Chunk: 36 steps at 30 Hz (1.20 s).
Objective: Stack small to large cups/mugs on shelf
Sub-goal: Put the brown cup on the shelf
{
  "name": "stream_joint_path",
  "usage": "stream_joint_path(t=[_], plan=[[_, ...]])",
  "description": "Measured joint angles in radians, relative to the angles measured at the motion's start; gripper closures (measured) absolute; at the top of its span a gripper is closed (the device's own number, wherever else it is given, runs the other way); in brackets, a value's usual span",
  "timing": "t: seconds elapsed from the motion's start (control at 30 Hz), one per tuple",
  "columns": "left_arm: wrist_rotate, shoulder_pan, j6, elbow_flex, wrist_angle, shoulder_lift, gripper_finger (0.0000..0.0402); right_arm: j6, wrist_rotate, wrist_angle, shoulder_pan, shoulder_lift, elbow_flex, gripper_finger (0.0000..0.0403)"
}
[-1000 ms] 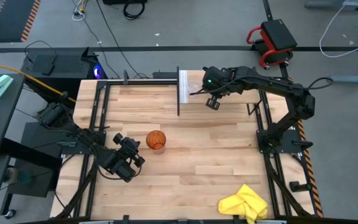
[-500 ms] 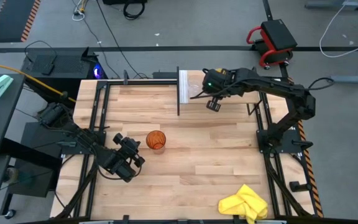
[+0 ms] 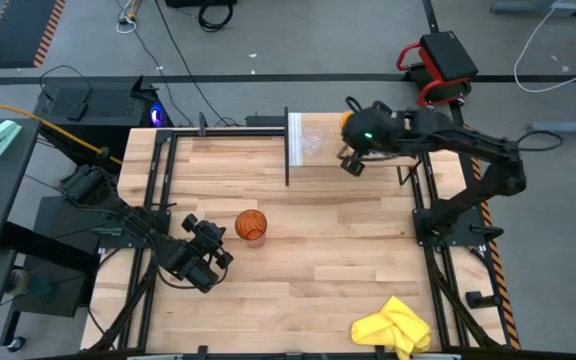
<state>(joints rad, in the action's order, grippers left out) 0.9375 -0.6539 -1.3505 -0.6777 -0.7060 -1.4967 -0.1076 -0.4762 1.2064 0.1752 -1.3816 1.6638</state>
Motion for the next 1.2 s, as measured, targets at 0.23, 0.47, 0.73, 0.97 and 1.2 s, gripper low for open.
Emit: stream_joint_path(t=[0.23, 0.47, 0.73, 0.97, 1.2], plan=[[0.0, 0.0, -0.007, 0.0, 0.002, 0.0, 0.0376, -0.266, 0.002, 0.035, -0.252, 0.126, -0.001, 0.0395], [0.0, 0.0, -0.007, 0.0, 0.037, 0.0, 0.0385, -0.533, -0.056, 0.035, -0.616, 0.182, -0.105, 0.0395], [0.002, 0.0, -0.028, 0.0, 0.072, -0.003, 0.0378, -0.887, -0.351, -0.047, -0.904, 0.151, -0.438, 0.0394], [0.013, 0.03, -0.156, 0.0, 0.001, -0.01, 0.0373, -0.943, -0.468, -0.529, -0.989, 0.038, -0.779, 0.0394], [0.019, 0.082, -0.296, 0.113, 0.02, -0.01, 0.0387, -0.84, -0.643, -0.934, -0.979, -0.16, -0.959, 0.0394]])
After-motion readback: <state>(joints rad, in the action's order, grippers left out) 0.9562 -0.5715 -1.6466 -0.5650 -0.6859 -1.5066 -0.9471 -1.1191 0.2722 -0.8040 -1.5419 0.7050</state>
